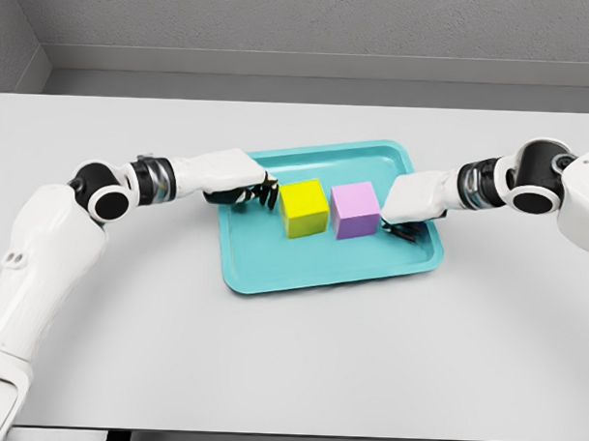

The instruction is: Push two cubes

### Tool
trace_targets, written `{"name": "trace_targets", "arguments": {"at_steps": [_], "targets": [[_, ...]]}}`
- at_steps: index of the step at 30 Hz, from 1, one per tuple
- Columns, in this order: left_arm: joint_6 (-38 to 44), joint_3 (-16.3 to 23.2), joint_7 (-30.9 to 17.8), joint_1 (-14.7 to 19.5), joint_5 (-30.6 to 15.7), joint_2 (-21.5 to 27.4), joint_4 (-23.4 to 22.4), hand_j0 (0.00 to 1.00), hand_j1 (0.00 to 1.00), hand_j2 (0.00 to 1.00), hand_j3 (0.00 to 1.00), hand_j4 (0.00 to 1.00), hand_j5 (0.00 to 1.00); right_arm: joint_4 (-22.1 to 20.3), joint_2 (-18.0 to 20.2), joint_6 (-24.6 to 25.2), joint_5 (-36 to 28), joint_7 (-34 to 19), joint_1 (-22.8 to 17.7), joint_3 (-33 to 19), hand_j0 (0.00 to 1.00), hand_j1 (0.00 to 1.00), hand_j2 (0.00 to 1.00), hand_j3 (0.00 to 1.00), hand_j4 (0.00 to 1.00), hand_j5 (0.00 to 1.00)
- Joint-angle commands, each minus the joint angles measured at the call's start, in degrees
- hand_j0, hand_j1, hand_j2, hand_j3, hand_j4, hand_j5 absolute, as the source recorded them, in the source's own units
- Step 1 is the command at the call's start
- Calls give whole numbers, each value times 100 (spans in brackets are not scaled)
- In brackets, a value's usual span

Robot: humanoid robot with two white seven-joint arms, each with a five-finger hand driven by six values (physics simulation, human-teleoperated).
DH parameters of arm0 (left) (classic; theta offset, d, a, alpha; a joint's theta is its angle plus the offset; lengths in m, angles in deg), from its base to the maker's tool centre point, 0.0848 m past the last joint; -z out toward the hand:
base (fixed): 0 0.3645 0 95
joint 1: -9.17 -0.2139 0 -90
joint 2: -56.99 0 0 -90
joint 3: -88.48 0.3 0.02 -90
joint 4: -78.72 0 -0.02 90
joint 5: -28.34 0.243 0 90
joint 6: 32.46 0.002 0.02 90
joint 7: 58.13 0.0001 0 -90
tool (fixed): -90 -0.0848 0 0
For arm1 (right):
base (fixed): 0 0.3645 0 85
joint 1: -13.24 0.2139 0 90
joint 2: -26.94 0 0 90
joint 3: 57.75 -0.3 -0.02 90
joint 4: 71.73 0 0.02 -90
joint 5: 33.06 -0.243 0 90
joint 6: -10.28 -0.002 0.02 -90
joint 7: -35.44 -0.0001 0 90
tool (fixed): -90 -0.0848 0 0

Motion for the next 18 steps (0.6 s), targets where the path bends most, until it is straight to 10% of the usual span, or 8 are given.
{"name": "trace_targets", "arguments": {"at_steps": [1, 18], "targets": [[13, 9, 2, 0, -33, -4, -17, 40, 40, 40, 40, 40, 40, -3, -5, 10, -35, -5, -9, -3, 13, 13, 13, 13, 13, 13], [13, -26, 2, 70, -112, -13, -131, 40, 40, 40, 40, 40, 40, -3, -75, 10, -35, -5, 9, -12, 13, 13, 13, 13, 13, 13]]}}
